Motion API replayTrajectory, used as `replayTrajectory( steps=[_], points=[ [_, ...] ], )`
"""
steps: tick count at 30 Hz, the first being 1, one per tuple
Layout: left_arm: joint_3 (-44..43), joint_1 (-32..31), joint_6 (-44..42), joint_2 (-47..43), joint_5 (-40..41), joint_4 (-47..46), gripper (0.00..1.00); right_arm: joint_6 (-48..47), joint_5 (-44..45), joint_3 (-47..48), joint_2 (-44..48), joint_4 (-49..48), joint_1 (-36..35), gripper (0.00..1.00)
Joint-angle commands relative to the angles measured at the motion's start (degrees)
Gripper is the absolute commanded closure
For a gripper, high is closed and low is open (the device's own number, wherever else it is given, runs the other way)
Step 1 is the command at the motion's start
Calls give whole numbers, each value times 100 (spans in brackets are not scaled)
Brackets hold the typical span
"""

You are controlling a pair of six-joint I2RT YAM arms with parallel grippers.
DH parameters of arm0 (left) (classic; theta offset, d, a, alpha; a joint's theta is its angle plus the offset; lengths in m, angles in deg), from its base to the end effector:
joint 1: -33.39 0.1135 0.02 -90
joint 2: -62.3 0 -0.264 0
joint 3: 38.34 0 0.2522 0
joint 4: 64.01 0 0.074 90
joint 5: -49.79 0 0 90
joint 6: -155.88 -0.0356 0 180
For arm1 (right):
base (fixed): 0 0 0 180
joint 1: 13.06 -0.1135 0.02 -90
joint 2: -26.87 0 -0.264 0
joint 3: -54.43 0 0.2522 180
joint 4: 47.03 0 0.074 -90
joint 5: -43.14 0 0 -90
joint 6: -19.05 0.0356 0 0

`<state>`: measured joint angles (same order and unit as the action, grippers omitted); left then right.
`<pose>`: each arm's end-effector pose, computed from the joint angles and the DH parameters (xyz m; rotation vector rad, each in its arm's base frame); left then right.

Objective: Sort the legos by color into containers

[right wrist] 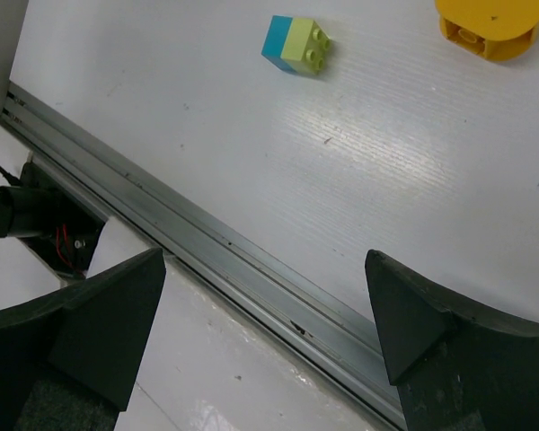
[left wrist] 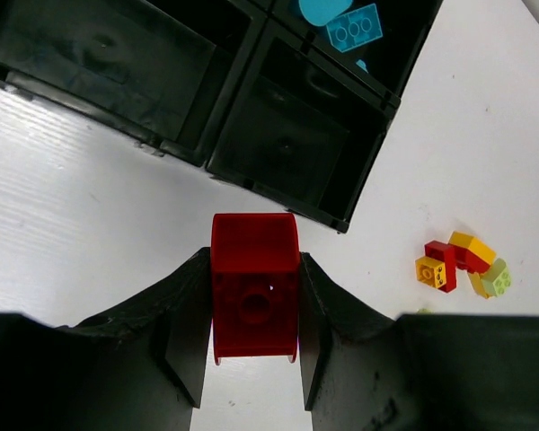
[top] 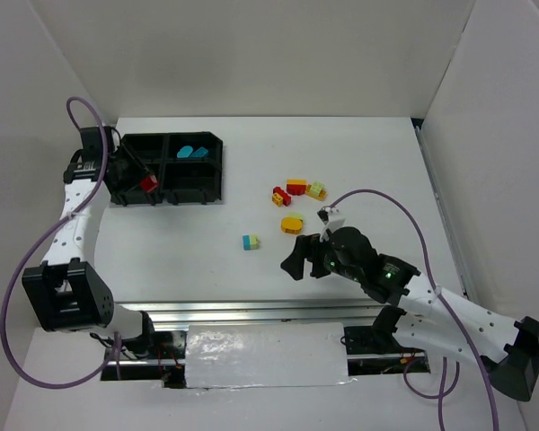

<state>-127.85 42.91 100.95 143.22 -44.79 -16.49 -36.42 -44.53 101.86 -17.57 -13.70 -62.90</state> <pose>0.3090 0.0489 0.3431 -0.8204 2.1150 -0.3280 0.1159 0.1350 0.2562 -0.2694 2.1981 0.8193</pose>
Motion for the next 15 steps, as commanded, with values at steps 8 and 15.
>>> replayTrajectory(
  steps=[8, 15],
  points=[
    [-1179, -477, 519, 1144, -17, -405, 100, 46, 30, 70, 102, -130, 10, 0],
    [-1232, -547, 545, 1294, -157, -510, 100, 63, 171, 17, 226, -59, 19, 0]
  ],
)
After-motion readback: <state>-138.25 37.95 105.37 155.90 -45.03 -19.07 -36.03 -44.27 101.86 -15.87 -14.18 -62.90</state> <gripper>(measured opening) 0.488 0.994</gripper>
